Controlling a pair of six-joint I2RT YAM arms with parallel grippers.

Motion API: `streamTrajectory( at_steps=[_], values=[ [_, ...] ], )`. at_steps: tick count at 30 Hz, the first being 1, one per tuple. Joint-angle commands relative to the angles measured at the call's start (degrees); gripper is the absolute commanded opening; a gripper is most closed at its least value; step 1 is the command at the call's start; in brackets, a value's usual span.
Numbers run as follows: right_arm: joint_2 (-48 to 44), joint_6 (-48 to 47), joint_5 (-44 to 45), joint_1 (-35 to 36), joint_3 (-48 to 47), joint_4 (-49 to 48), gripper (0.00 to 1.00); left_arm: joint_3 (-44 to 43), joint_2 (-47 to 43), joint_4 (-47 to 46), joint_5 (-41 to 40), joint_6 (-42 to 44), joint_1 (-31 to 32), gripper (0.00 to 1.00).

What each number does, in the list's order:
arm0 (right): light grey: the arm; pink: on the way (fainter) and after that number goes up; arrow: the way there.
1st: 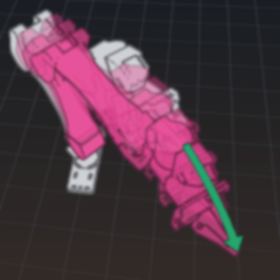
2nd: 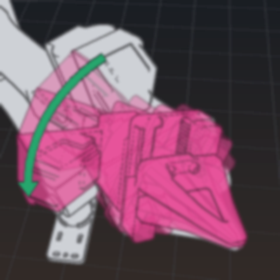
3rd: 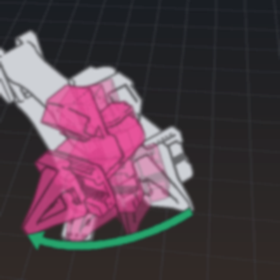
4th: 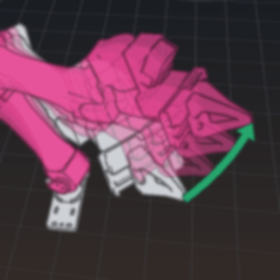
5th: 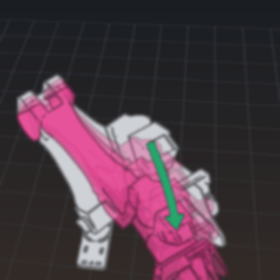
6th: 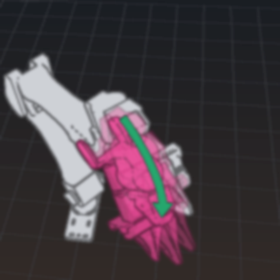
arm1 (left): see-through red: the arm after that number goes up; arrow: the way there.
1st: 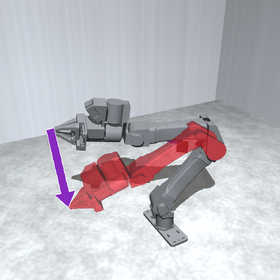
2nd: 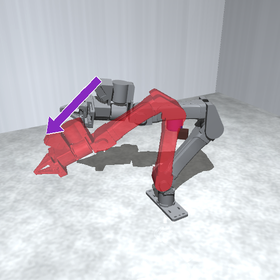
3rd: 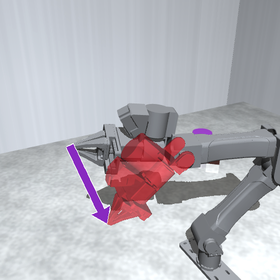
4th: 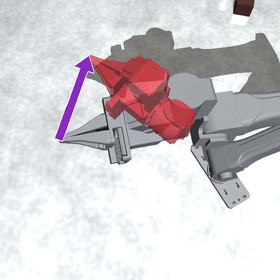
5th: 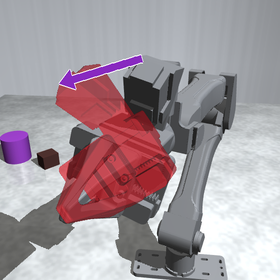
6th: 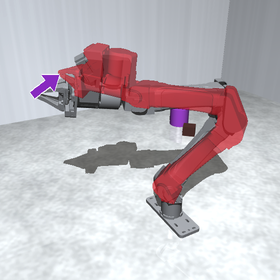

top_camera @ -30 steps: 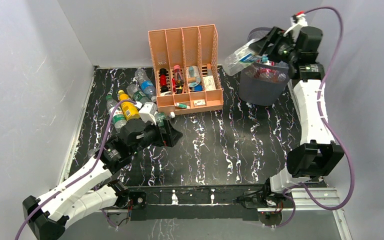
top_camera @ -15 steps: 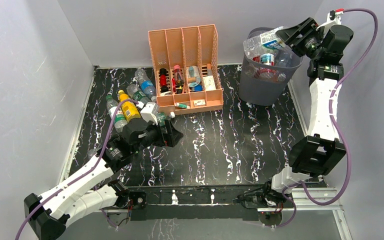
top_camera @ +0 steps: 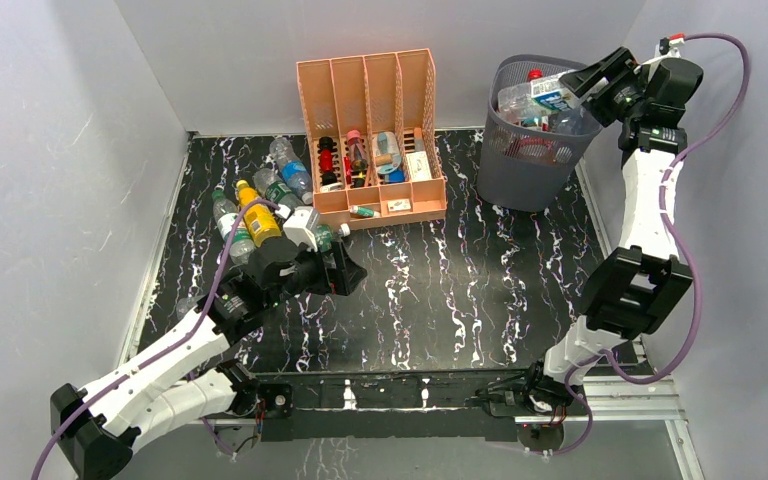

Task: Put the plastic bottles in the bin
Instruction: Place the plastic bottle in the trash bin.

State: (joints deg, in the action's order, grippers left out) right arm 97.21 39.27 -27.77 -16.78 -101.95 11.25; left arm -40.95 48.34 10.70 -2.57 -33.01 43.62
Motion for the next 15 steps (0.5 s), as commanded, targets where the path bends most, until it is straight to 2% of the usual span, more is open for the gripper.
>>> streamTrajectory(
  at_steps=[1,2,5,15],
  values=[
    [0.89,-1.05,0.19,-0.36,-4.61,0.21,0.83,0.05,-0.92,-0.37,-0.24,0.35,-0.15,0.98],
    [1.08,-1.05,0.16,-0.36,-4.76,0.45,0.85,0.07,-1.02,-0.33,-0.24,0.31,-0.12,0.98],
    [1.48,-1.46,-0.24,-0.36,-5.56,1.85,0.98,0.01,-1.06,-0.24,-0.24,0.18,-0.11,0.98],
    [-2.30,-3.37,1.23,-0.36,-4.89,3.69,0.98,-0.01,-0.14,-0.85,0.01,-0.01,-0.11,0.98]
  ],
)
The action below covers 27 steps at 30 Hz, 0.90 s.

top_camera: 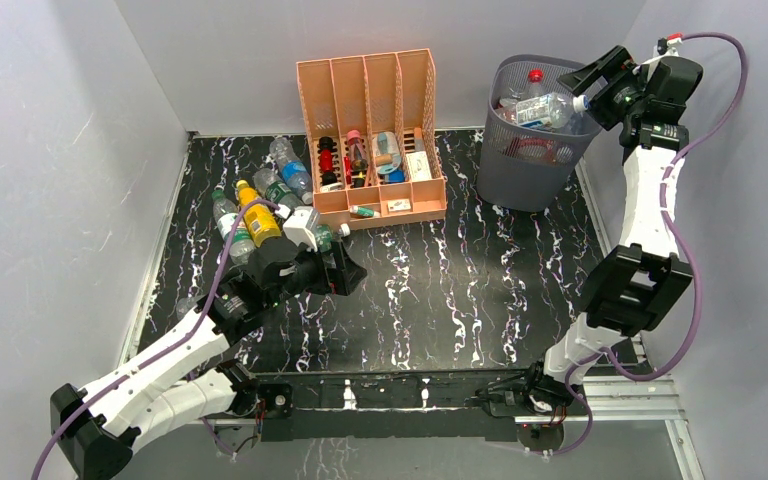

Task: Put the plastic bottles in the bin
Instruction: Place the plastic bottle in the trash bin.

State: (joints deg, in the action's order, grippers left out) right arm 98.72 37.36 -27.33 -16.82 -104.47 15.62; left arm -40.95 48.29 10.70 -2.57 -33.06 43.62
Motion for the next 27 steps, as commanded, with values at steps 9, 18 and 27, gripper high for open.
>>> streamTrajectory(
  at_steps=[9,18,27],
  values=[
    [-5.40,-0.52,4.99,-0.32,-4.01,-2.28,0.98,-0.01,-0.39,-0.87,0.36,-0.33,-0.11,0.98],
    [-6.06,0.41,6.75,-0.32,-3.65,-5.12,0.98,0.54,-1.96,0.33,-0.79,-0.61,-0.11,0.98],
    [-9.72,1.88,-3.86,2.90,1.19,-8.34,0.98,-2.57,3.15,7.67,-10.13,-3.05,-0.11,0.98]
  ],
)
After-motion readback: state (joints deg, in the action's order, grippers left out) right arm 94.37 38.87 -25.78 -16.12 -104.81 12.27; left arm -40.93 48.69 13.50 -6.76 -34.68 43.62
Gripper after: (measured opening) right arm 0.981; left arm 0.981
